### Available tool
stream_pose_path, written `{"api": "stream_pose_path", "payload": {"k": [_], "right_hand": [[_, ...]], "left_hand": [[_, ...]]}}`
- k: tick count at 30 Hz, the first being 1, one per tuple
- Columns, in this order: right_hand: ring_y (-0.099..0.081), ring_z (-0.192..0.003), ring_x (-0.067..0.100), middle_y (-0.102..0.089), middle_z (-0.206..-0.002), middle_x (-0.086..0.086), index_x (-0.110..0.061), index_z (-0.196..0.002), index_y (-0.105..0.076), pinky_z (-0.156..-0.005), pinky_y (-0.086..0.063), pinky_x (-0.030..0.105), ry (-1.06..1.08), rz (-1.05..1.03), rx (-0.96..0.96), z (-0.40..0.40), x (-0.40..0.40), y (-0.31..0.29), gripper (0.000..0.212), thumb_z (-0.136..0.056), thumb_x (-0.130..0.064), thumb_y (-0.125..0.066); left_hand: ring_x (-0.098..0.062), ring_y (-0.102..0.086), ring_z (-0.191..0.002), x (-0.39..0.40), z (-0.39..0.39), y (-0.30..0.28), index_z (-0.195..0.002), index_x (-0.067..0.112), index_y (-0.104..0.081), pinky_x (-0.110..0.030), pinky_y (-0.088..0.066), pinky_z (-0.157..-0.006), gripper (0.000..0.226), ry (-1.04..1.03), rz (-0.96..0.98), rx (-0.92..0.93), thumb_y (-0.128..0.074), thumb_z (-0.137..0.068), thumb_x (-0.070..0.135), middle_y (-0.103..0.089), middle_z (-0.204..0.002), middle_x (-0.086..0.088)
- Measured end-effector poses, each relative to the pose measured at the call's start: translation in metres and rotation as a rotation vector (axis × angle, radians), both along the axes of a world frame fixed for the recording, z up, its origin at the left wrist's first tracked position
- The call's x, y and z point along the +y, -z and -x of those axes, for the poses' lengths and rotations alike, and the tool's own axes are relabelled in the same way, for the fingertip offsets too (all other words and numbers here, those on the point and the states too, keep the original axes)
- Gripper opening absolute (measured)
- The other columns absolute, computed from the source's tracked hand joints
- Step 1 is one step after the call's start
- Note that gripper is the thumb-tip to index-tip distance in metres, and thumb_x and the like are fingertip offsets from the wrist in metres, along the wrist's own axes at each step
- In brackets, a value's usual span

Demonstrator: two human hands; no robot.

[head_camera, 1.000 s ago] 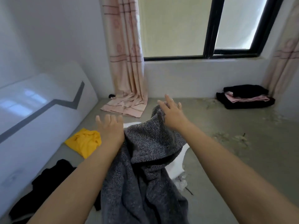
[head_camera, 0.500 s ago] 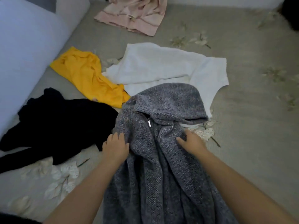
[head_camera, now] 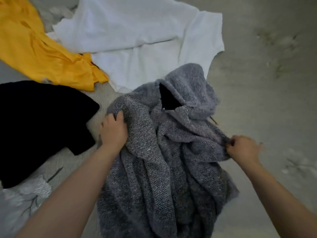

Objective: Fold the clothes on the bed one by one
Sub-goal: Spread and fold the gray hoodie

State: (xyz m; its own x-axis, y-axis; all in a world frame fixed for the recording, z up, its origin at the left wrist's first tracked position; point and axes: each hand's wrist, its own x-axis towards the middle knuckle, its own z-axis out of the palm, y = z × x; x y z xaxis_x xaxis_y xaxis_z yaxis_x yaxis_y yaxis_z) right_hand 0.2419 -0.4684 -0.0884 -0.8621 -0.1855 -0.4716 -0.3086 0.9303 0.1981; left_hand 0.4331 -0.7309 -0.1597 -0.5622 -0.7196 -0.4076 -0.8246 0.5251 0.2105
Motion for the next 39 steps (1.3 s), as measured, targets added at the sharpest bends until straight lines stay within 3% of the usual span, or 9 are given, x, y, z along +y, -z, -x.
{"api": "stream_pose_path", "payload": {"k": [5, 9, 17, 23, 25, 29, 32, 35, 39], "right_hand": [[-0.053, -0.111, 0.032, -0.063, -0.109, 0.015, -0.009, -0.11, -0.057, -0.109, -0.024, 0.055, 0.052, 0.066, 0.027, 0.009, -0.038, 0.026, 0.028, -0.089, -0.028, -0.053], [-0.055, -0.108, 0.029, -0.065, -0.105, 0.01, -0.012, -0.099, -0.063, -0.11, -0.022, 0.052, 0.044, -0.007, 0.031, 0.002, -0.057, 0.042, 0.019, -0.09, -0.023, -0.051], [-0.057, -0.086, 0.038, -0.064, -0.086, 0.023, 0.003, -0.084, -0.064, -0.084, -0.027, 0.042, -0.147, 0.389, 0.461, -0.005, -0.035, 0.008, 0.012, -0.084, -0.003, -0.054], [-0.058, -0.076, 0.044, -0.061, -0.079, 0.029, 0.008, -0.078, -0.065, -0.07, -0.039, 0.044, -0.142, 0.752, 0.664, 0.022, -0.026, -0.096, 0.007, -0.08, 0.004, -0.059], [-0.057, -0.069, 0.043, -0.059, -0.071, 0.029, 0.008, -0.072, -0.063, -0.064, -0.04, 0.043, -0.181, 0.852, 0.787, 0.032, -0.009, -0.143, 0.005, -0.076, 0.008, -0.061], [-0.054, -0.052, 0.039, -0.054, -0.062, 0.028, 0.009, -0.064, -0.058, -0.052, -0.042, 0.039, -0.288, 1.027, 1.01, 0.044, 0.043, -0.233, 0.007, -0.07, 0.012, -0.059], [-0.055, -0.051, 0.037, -0.057, -0.065, 0.026, 0.007, -0.068, -0.06, -0.055, -0.044, 0.041, -0.311, 1.132, 1.15, 0.048, 0.087, -0.304, 0.004, -0.069, 0.011, -0.061], [-0.058, -0.051, 0.034, -0.059, -0.062, 0.021, 0.003, -0.067, -0.062, -0.061, -0.046, 0.042, -0.327, 1.186, 1.28, 0.052, 0.138, -0.361, 0.003, -0.066, 0.005, -0.061], [-0.061, -0.061, 0.037, -0.064, -0.069, 0.021, 0.002, -0.072, -0.066, -0.071, -0.043, 0.045, -0.275, 1.262, 1.281, 0.055, 0.21, -0.42, 0.014, -0.07, -0.005, -0.054]], "left_hand": [[-0.039, -0.043, -0.116, -0.018, 0.025, -0.001, -0.126, -0.002, -0.04, -0.047, -0.028, -0.099, 0.043, -0.068, 0.068, 0.053, -0.047, -0.093, 0.025, -0.05, -0.124, -0.027], [-0.033, -0.044, -0.119, -0.031, 0.031, 0.005, -0.117, 0.006, -0.052, -0.051, -0.013, -0.111, 0.028, -0.029, 0.114, -0.066, -0.041, -0.095, 0.02, -0.057, -0.118, -0.017], [-0.034, -0.048, -0.106, -0.03, 0.021, -0.031, -0.093, 0.008, -0.067, -0.055, -0.015, -0.106, 0.026, 0.009, 0.25, 0.224, -0.049, -0.093, 0.027, -0.064, -0.095, -0.016], [-0.037, -0.059, -0.084, -0.007, 0.023, -0.133, -0.074, 0.005, -0.071, -0.052, -0.033, -0.089, 0.019, 0.129, 0.553, 0.568, -0.058, -0.079, 0.017, -0.067, -0.072, -0.015], [-0.032, -0.056, -0.077, 0.006, 0.026, -0.18, -0.069, 0.007, -0.07, -0.038, -0.028, -0.077, 0.024, 0.163, 0.635, 0.654, -0.053, -0.079, 0.021, -0.066, -0.065, -0.011], [-0.029, -0.057, -0.067, 0.046, 0.036, -0.281, -0.066, 0.007, -0.064, -0.036, -0.019, -0.061, 0.033, 0.224, 0.836, 0.768, -0.041, -0.08, 0.025, -0.061, -0.062, -0.01], [-0.026, -0.043, -0.079, 0.092, 0.04, -0.352, -0.069, 0.005, -0.062, -0.038, -0.024, -0.07, 0.035, 0.193, 0.902, 0.788, -0.037, -0.083, 0.026, -0.06, -0.066, -0.013], [-0.031, -0.051, -0.098, 0.139, 0.036, -0.413, -0.088, 0.002, -0.063, -0.043, -0.034, -0.093, 0.057, 0.114, 0.819, 0.83, -0.019, -0.083, 0.037, -0.061, -0.09, -0.019], [-0.03, -0.047, -0.112, 0.196, 0.021, -0.478, -0.103, 0.001, -0.061, -0.038, -0.029, -0.101, 0.056, -0.008, 0.781, 0.854, -0.019, -0.084, 0.033, -0.06, -0.107, -0.02]]}}
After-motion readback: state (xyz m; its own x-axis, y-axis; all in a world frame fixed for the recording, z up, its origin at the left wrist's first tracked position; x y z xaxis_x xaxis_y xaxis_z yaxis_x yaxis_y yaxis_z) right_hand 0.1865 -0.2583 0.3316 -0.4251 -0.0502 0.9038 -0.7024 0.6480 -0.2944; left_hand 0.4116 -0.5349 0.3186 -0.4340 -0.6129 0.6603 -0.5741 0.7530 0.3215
